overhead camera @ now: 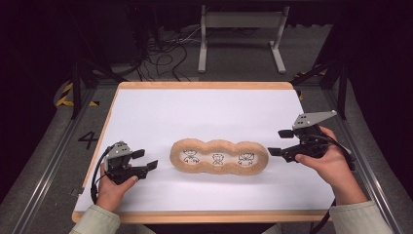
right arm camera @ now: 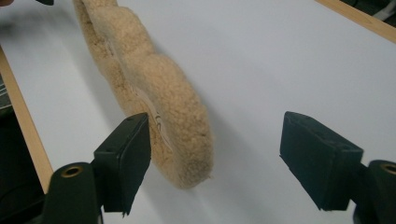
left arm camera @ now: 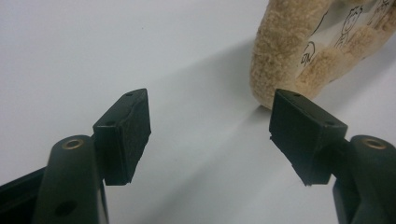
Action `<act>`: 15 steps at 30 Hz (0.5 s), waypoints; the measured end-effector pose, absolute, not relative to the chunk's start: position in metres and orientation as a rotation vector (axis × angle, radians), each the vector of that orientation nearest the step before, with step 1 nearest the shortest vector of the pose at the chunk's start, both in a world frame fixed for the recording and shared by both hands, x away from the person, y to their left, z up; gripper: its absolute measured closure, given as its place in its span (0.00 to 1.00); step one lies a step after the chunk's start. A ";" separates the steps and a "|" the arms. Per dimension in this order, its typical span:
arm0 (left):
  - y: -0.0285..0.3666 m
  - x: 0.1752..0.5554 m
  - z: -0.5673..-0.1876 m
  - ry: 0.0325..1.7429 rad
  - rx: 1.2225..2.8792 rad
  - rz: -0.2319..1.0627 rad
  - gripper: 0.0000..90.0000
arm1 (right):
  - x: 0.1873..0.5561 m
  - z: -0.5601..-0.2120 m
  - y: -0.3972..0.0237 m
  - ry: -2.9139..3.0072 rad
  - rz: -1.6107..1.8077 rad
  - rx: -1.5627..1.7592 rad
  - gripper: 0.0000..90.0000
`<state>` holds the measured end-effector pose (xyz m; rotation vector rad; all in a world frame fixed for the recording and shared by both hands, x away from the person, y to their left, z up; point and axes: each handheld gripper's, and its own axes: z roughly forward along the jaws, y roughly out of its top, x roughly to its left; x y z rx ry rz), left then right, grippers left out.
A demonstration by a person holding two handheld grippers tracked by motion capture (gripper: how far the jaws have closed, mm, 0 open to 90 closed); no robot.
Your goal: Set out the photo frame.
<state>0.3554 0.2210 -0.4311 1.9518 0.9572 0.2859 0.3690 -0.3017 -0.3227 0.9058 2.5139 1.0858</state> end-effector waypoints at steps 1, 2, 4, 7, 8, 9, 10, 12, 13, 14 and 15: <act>0.221 0.355 -0.431 0.959 1.951 0.286 0.33 | 0.369 -0.324 -0.304 2.509 1.086 0.913 0.27; 0.221 0.356 -0.431 0.956 1.952 0.288 0.33 | 0.368 -0.326 -0.306 2.503 1.090 0.925 0.27; 0.220 0.355 -0.432 0.956 1.950 0.277 0.33 | 0.367 -0.330 -0.310 2.489 1.103 0.938 0.27; 0.219 0.356 -0.433 0.949 1.960 0.293 0.33 | 0.362 -0.343 -0.314 2.465 1.118 0.954 0.26; 0.218 0.356 -0.433 0.954 1.964 0.295 0.33 | 0.361 -0.348 -0.315 2.459 1.112 0.957 0.26; 0.217 0.356 -0.433 0.951 1.971 0.296 0.33 | 0.360 -0.352 -0.316 2.455 1.111 0.966 0.26; 0.217 0.356 -0.434 0.952 1.973 0.297 0.33 | 0.359 -0.358 -0.317 2.450 1.113 0.968 0.25; 0.217 0.356 -0.434 0.952 1.973 0.298 0.33 | 0.357 -0.365 -0.318 2.439 1.124 0.973 0.25; 0.217 0.356 -0.434 0.952 1.973 0.300 0.33 | 0.356 -0.369 -0.320 2.430 1.138 0.980 0.25; 0.217 0.356 -0.434 0.954 1.971 0.299 0.33 | 0.355 -0.372 -0.321 2.422 1.152 0.982 0.25; 0.217 0.355 -0.434 0.961 1.968 0.293 0.33 | 0.354 -0.375 -0.322 2.413 1.163 0.984 0.25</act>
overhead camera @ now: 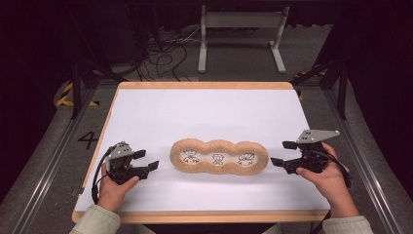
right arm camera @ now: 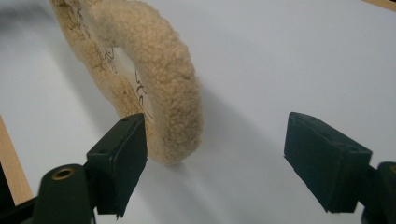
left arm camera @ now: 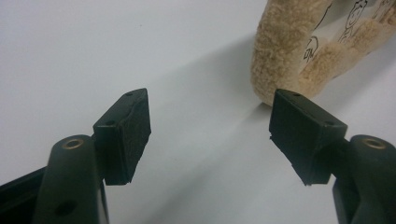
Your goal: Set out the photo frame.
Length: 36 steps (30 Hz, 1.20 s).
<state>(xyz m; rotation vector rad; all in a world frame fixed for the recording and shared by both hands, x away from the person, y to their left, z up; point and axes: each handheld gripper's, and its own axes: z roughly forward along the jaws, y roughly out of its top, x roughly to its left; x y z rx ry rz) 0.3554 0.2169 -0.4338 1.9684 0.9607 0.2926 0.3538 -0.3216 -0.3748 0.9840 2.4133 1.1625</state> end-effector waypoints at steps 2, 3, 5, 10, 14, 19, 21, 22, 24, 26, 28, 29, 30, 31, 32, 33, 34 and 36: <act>0.218 0.356 -0.434 0.963 1.966 0.304 0.33 | 0.352 -0.381 -0.324 2.387 1.185 0.991 0.25; 0.218 0.356 -0.434 0.962 1.967 0.303 0.33 | 0.351 -0.384 -0.326 2.376 1.194 0.995 0.25; 0.217 0.356 -0.435 0.962 1.967 0.308 0.33 | 0.350 -0.390 -0.328 2.370 1.194 1.003 0.25; 0.218 0.356 -0.435 0.964 1.969 0.313 0.33 | 0.346 -0.403 -0.331 2.321 1.221 1.019 0.24; 0.219 0.357 -0.436 0.970 1.971 0.316 0.33 | 0.343 -0.416 -0.335 2.258 1.267 1.030 0.24; 0.219 0.357 -0.436 0.976 1.966 0.318 0.33 | 0.340 -0.428 -0.338 2.211 1.276 1.015 0.24; 0.219 0.356 -0.437 0.982 1.963 0.309 0.33 | 0.339 -0.433 -0.340 2.184 1.282 1.013 0.24; 0.220 0.357 -0.437 0.980 1.965 0.312 0.33 | 0.339 -0.434 -0.340 2.178 1.285 1.016 0.24; 0.220 0.357 -0.437 0.983 1.962 0.309 0.33 | 0.338 -0.437 -0.340 2.163 1.282 1.023 0.24; 0.220 0.357 -0.437 0.981 1.963 0.310 0.33 | 0.338 -0.440 -0.338 2.173 1.253 1.026 0.24; 0.221 0.358 -0.437 0.978 1.964 0.312 0.33 | 0.340 -0.444 -0.338 2.181 1.223 1.030 0.23; 0.221 0.358 -0.437 0.981 1.962 0.312 0.33 | 0.341 -0.445 -0.337 2.184 1.221 1.043 0.23; 0.221 0.358 -0.437 0.984 1.960 0.312 0.32 | 0.342 -0.448 -0.337 2.189 1.201 1.054 0.23; 0.221 0.358 -0.437 0.987 1.961 0.308 0.32 | 0.343 -0.448 -0.337 2.191 1.200 1.056 0.23; 0.221 0.358 -0.437 0.992 1.960 0.304 0.32 | 0.343 -0.449 -0.337 2.194 1.199 1.057 0.23; 0.221 0.359 -0.437 0.983 1.961 0.326 0.31 | 0.343 -0.448 -0.336 2.191 1.197 1.055 0.23; 0.221 0.359 -0.437 0.995 1.959 0.314 0.31 | 0.343 -0.447 -0.336 2.186 1.198 1.054 0.23; 0.222 0.359 -0.437 1.003 1.958 0.328 0.31 | 0.342 -0.445 -0.336 2.175 1.207 1.055 0.23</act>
